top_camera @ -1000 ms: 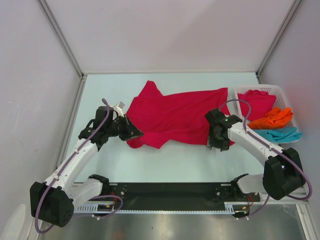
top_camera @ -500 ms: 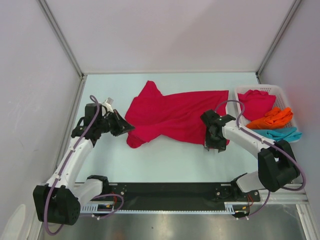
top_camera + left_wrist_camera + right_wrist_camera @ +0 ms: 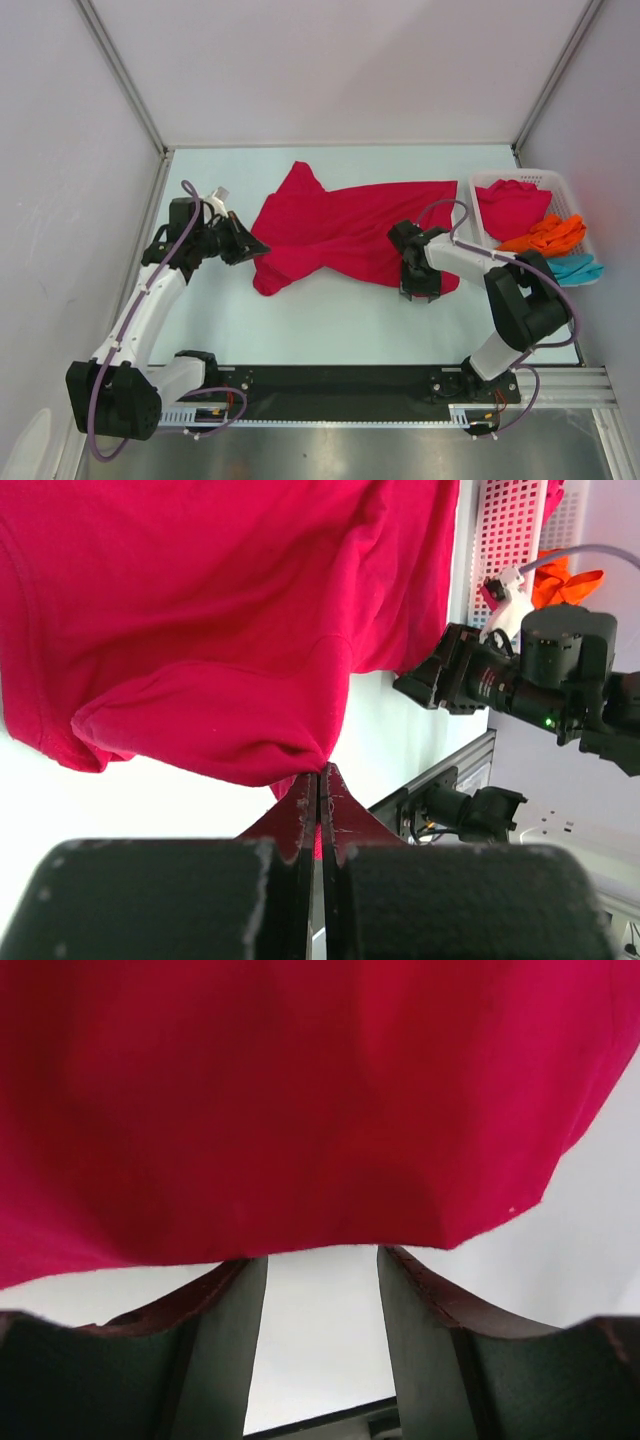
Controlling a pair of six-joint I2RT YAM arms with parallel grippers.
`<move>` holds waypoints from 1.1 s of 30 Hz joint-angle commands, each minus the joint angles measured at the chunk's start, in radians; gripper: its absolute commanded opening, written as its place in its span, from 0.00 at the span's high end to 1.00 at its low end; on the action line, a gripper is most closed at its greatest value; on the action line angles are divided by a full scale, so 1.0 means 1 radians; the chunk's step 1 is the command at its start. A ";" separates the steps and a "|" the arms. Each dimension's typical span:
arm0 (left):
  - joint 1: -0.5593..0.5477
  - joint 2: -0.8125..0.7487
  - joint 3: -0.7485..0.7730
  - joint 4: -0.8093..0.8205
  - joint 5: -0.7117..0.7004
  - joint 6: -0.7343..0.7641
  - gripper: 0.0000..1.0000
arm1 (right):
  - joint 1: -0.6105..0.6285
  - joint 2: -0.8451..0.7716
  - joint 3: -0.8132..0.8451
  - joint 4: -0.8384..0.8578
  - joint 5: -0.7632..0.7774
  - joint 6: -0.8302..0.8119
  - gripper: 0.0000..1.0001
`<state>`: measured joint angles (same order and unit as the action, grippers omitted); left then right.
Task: Fold and stack the t-shirts
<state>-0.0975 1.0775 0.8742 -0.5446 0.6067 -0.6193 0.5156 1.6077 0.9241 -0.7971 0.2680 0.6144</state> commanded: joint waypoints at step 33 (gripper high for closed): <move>0.008 -0.051 0.037 -0.081 0.050 0.064 1.00 | 0.247 -0.406 0.052 -0.488 0.172 0.304 1.00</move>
<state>-0.0967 1.0756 0.8742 -0.6010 0.6159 -0.5823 0.7391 1.2667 0.9634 -1.0683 0.3908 0.7780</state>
